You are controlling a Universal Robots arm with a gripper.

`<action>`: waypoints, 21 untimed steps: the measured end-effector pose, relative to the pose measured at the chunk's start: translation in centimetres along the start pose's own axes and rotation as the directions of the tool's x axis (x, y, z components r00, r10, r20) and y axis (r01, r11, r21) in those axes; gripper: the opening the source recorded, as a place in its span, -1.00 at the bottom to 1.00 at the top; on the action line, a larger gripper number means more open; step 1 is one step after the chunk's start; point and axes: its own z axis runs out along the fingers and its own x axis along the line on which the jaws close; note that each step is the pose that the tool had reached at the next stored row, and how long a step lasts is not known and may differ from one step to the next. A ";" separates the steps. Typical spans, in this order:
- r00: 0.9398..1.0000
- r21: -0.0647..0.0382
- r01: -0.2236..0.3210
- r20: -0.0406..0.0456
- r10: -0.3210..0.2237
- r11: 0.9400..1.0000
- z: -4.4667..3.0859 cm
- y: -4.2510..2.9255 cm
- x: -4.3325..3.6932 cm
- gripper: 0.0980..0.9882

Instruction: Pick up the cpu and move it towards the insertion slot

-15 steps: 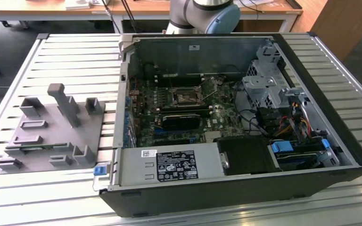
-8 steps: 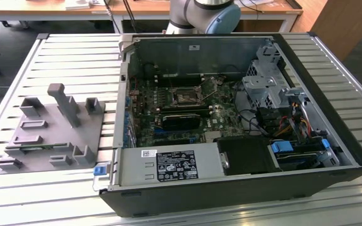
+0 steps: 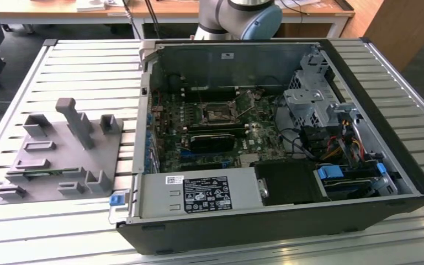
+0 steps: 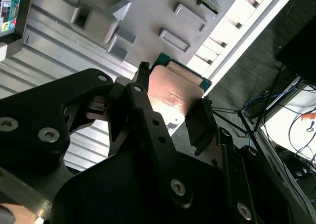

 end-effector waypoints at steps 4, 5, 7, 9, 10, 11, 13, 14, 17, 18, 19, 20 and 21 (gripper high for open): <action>1.000 0.000 0.000 0.000 0.000 1.000 0.01 0.22 -0.63 0.00; 1.000 0.000 0.000 0.000 0.000 1.000 0.02 0.30 -0.80 0.00; 1.000 0.000 0.000 0.000 0.000 1.000 0.03 0.45 -1.09 0.00; 1.000 0.000 0.000 0.000 0.000 1.000 0.04 0.58 -1.40 0.00; 1.000 0.000 0.000 0.000 0.000 1.000 0.04 0.66 -1.55 0.00; 1.000 0.000 0.000 0.001 0.000 1.000 0.05 0.73 -1.68 0.00; 1.000 0.000 0.000 0.001 0.000 1.000 0.06 0.88 -1.94 0.00; 1.000 0.000 0.000 0.001 0.000 1.000 0.07 0.96 -2.06 0.00; 1.000 0.000 0.000 0.001 0.000 1.000 0.09 1.27 -2.33 0.00; 1.000 0.000 0.000 0.001 0.000 1.000 0.09 1.36 -2.40 0.00; 1.000 0.000 0.000 0.000 0.000 1.000 0.09 1.43 -2.50 0.00; 1.000 0.000 0.000 0.001 0.000 1.000 0.10 1.48 -2.58 0.00; 1.000 0.000 0.000 0.001 0.000 1.000 0.11 1.54 -2.66 0.00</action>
